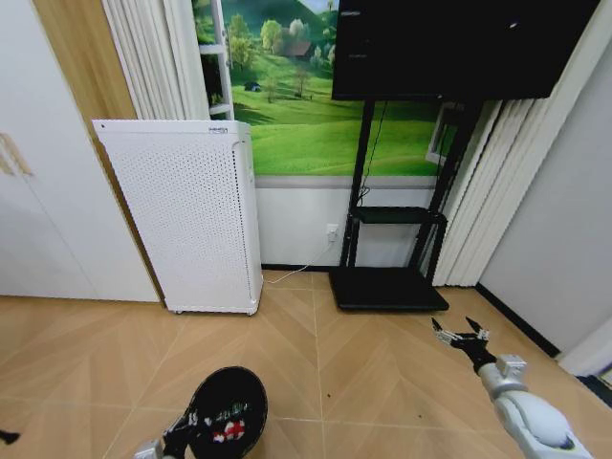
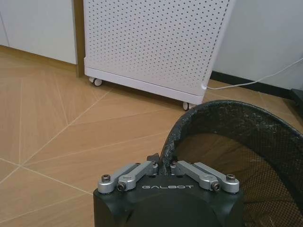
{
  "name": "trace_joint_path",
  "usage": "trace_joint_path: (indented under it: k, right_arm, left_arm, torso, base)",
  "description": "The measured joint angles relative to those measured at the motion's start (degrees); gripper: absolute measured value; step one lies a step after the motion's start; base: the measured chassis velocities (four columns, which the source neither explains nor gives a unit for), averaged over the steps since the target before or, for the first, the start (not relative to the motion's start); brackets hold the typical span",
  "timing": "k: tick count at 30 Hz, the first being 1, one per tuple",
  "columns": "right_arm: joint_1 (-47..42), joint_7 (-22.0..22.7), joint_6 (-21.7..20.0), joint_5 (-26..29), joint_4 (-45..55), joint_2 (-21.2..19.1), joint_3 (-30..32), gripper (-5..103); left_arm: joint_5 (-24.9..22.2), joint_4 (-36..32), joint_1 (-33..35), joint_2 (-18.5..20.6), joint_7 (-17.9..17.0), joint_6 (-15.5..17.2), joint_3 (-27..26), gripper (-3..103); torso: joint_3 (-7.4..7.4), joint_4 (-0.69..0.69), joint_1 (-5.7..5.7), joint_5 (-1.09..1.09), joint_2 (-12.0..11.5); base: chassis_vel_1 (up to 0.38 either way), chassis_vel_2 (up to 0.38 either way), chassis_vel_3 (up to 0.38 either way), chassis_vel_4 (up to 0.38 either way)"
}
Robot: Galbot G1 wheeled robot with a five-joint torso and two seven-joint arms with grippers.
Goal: Pick up the trash bin and place the garbage on the floor into it.
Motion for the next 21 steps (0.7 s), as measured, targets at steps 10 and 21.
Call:
trace_joint_path:
  k: [10, 21]
  right_arm:
    - [0.0, 0.0, 0.0, 0.0, 0.0, 0.0, 0.0, 100]
    - [0.0, 0.0, 0.0, 0.0, 0.0, 0.0, 0.0, 100]
  left_arm:
    - [-1.1, 2.7, -1.0, 0.4, 0.5, -0.7, -2.8, 4]
    - [-2.5, 3.6, -2.8, 0.8, 1.6, -0.8, -3.1, 4]
  torso:
    - [0.00, 0.01, 0.00, 0.00, 0.0]
    - [0.00, 0.00, 0.00, 0.00, 0.0]
  base:
    - [0.000, 0.000, 0.000, 0.000]
    - [0.000, 0.000, 0.000, 0.000]
